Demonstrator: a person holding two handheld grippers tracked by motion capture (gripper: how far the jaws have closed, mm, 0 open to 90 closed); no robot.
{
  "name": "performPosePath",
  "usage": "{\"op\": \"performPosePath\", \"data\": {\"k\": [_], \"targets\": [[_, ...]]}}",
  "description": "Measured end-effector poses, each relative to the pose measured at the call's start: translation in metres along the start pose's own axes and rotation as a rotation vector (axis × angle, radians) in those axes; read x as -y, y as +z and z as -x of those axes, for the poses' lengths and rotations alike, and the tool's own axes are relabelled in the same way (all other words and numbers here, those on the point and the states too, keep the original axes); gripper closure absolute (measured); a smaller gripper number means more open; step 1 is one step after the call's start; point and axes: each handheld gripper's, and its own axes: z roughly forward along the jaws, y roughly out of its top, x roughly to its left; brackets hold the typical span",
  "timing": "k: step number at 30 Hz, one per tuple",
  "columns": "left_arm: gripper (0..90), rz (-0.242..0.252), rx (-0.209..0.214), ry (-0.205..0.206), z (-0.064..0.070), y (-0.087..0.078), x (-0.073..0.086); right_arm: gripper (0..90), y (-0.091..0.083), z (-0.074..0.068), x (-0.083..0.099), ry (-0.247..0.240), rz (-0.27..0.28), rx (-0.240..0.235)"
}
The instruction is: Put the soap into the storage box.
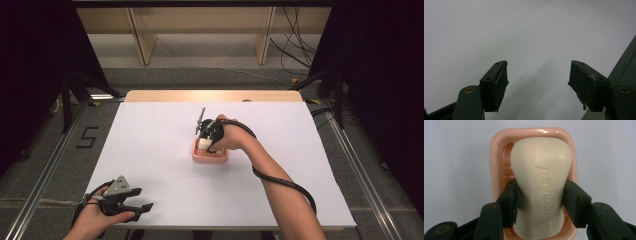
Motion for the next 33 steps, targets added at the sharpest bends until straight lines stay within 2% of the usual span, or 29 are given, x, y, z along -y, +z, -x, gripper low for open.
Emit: {"op": "performPosePath", "data": {"k": [1, 2, 6, 8, 13, 16, 19, 21, 22, 26, 27, 28, 30, 31, 33], "targets": [[30.9, 0.0, -0.001, 0.0, 0.0, 0.0, 0.0, 49.9, 0.0, 0.0, 0.001, 0.005, -0.003, 0.007], [30.9, 0.001, -0.002, 0.016, -0.001, 0.0, 0.0, 49.5, 0.0, 0.001, 0.001, -0.01, -0.005, 0.01], [30.9, -0.001, -0.001, 0.0, 0.0, 0.0, 0.0, 44.2, -0.007, -0.004, 0.0, 0.071, 0.052, -0.008], [30.9, -0.009, -0.004, 0.03, -0.001, -0.001, 0.0, 39.9, -0.014, -0.007, 0.001, 0.108, 0.041, 0.008], [30.9, -0.007, -0.004, 0.029, -0.001, -0.001, 0.0, 37.3, -0.021, -0.011, 0.004, 0.1, 0.059, 0.008], [30.9, -0.01, -0.005, 0.031, -0.001, -0.001, 0.0, 36.1, -0.026, -0.018, 0.009, 0.119, 0.069, 0.02], [30.9, 0.0, -0.003, 0.017, -0.001, 0.0, 0.0, 35.8, -0.03, -0.028, 0.018, 0.137, 0.092, 0.028], [30.9, -0.012, -0.004, 0.029, -0.001, -0.001, 0.0, 35.9, -0.031, -0.034, 0.024, 0.149, 0.108, 0.04], [30.9, -0.009, -0.004, 0.027, -0.001, 0.0, 0.0, 35.9, -0.031, -0.035, 0.027, 0.132, 0.129, 0.035], [30.9, -0.002, -0.005, 0.016, 0.0, 0.001, 0.0, 35.8, -0.033, -0.045, 0.039, 0.157, 0.14, 0.046], [30.9, -0.002, -0.005, 0.016, -0.001, 0.0, 0.0, 35.9, -0.033, -0.048, 0.042, 0.149, 0.141, 0.056], [30.9, -0.002, -0.006, 0.016, -0.001, 0.0, 0.0, 35.8, -0.034, -0.051, 0.045, 0.176, 0.138, 0.053], [30.9, -0.004, -0.008, 0.013, -0.001, 0.0, 0.001, 35.8, -0.035, -0.056, 0.051, 0.178, 0.157, 0.075], [30.9, -0.007, -0.002, -0.004, 0.0, 0.001, 0.001, 35.7, -0.037, -0.059, 0.054, 0.205, 0.158, 0.079], [30.9, -0.011, -0.02, 0.002, 0.0, 0.001, 0.001, 35.5, -0.038, -0.063, 0.06, 0.223, 0.172, 0.088]]}}
